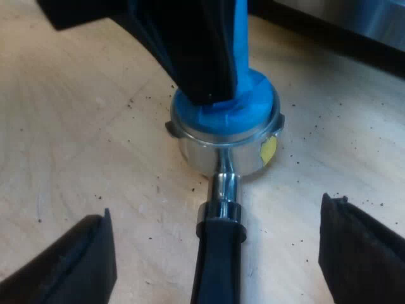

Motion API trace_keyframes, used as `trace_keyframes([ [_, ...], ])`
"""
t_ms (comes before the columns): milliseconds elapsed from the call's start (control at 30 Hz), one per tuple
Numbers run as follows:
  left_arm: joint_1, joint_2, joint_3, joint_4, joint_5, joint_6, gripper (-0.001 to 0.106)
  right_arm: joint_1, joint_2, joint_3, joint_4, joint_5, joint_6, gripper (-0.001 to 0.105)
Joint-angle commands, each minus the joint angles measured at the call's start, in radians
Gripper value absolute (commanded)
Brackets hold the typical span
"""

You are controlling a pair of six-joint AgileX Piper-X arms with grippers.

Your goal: Grind coffee beans and then tamp

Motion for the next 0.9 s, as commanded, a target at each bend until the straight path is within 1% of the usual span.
trace_keyframes([
  [33,-0.003,0.040,-0.002,0.004,-0.004,-0.008,0.001,0.002,-0.006,-0.002,-0.009,0.006,-0.003,0.069],
  [167,-0.003,0.078,-0.002,0.006,-0.004,-0.008,0.001,0.002,-0.006,-0.002,-0.009,0.006,-0.003,0.069],
  [300,-0.003,0.073,-0.002,0.013,-0.004,-0.008,0.001,0.002,-0.006,-0.002,-0.009,0.006,-0.003,0.069],
  [400,-0.003,0.038,-0.002,0.027,-0.004,-0.008,0.001,0.002,-0.006,-0.002,-0.009,0.006,-0.003,0.069],
  [500,-0.003,-0.025,-0.002,0.036,-0.004,-0.008,0.001,0.002,-0.006,-0.002,-0.012,0.006,-0.003,0.069],
  [633,-0.003,-0.114,-0.002,0.060,-0.004,-0.008,0.001,0.002,-0.006,-0.002,-0.065,0.006,-0.005,0.069],
  [733,-0.003,-0.171,-0.002,0.080,-0.004,-0.008,0.001,0.002,-0.006,-0.002,-0.106,0.004,-0.042,0.069],
  [833,0.015,-0.222,-0.002,0.105,-0.008,-0.008,0.001,0.002,-0.006,-0.013,-0.112,0.004,-0.048,0.069],
  [900,0.040,-0.235,-0.002,0.106,-0.027,-0.008,0.001,0.002,-0.006,-0.015,-0.128,0.000,-0.048,0.069],
])
